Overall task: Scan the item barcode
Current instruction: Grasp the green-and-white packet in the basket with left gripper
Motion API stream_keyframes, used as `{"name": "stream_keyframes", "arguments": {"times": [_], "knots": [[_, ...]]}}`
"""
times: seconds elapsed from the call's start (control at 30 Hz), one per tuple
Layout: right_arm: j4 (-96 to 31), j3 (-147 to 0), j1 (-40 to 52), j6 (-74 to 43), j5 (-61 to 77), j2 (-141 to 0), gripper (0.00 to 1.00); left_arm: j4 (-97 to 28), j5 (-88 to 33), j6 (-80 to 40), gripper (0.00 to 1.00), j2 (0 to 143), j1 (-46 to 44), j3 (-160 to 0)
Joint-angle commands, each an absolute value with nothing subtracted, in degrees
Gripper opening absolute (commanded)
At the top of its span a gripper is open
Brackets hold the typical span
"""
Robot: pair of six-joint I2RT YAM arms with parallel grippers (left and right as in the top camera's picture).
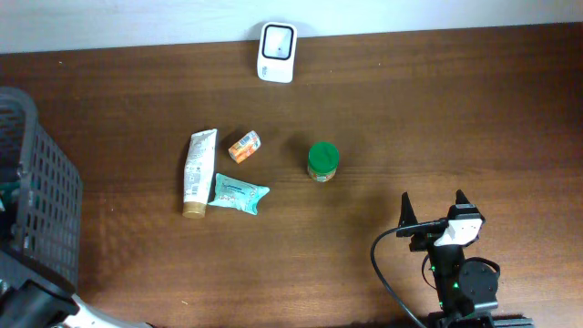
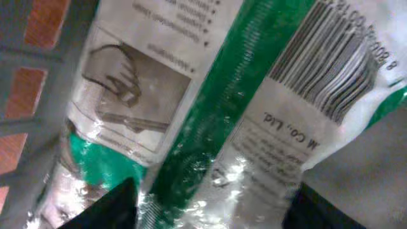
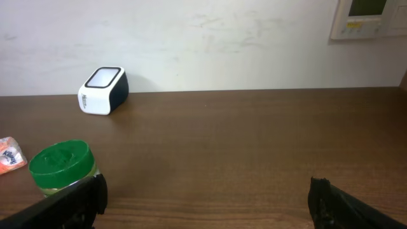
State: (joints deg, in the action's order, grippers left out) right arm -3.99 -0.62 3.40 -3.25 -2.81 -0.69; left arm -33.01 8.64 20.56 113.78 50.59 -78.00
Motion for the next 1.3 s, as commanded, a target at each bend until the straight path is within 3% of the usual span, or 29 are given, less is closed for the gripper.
{"name": "stream_keyframes", "arguments": {"times": [0.0, 0.07, 0.1, 0.13, 0.2, 0.4, 0.5, 0.67, 0.83, 1.07, 1.27], "knots": [[-4.3, -0.3, 3.0, -3.4, -3.3, -0.4, 0.98, -34.0, 10.2, 21.6, 0.59, 122.6, 50.8, -74.8], [-4.3, -0.3, 3.0, -3.4, -3.3, -0.4, 0.98, -34.0, 10.0, 21.6, 0.59, 123.6, 50.8, -74.8], [-4.3, -0.3, 3.0, -3.4, -3.3, -0.4, 0.98, -33.9, 10.1, 21.6, 0.54, 123.6, 50.8, -74.8], [-4.3, -0.3, 3.0, -3.4, -3.3, -0.4, 0.98, -33.8, 10.1, 21.6, 0.39, 123.6, 50.8, -74.8], [-4.3, -0.3, 3.0, -3.4, -3.3, -0.4, 0.98, -33.6, 10.1, 21.6, 0.00, 123.6, 50.8, -74.8], [-4.3, -0.3, 3.0, -3.4, -3.3, -0.4, 0.98, -41.3, 11.8, 20.2, 0.00, 120.4, 50.7, -81.5], [-4.3, -0.3, 3.0, -3.4, -3.3, -0.4, 0.98, -43.6, 11.8, 17.1, 0.00, 111.5, 50.7, -84.8], [-4.3, -0.3, 3.0, -3.4, -3.3, -0.4, 0.98, -40.6, 11.2, 14.0, 0.00, 94.3, 50.2, -86.1], [-4.3, -0.3, 3.0, -3.4, -3.3, -0.4, 0.98, -33.3, 0.9, 8.5, 0.00, 78.6, 48.1, -86.1], [-4.3, -0.3, 3.0, -3.4, -3.3, -0.4, 0.98, -21.5, 0.4, 8.2, 0.00, 63.9, 26.9, -86.1], [-4.3, -0.3, 3.0, -3.4, -3.3, -0.4, 0.98, -29.9, 0.4, 8.2, 0.00, 67.2, 5.9, -86.1]]}}
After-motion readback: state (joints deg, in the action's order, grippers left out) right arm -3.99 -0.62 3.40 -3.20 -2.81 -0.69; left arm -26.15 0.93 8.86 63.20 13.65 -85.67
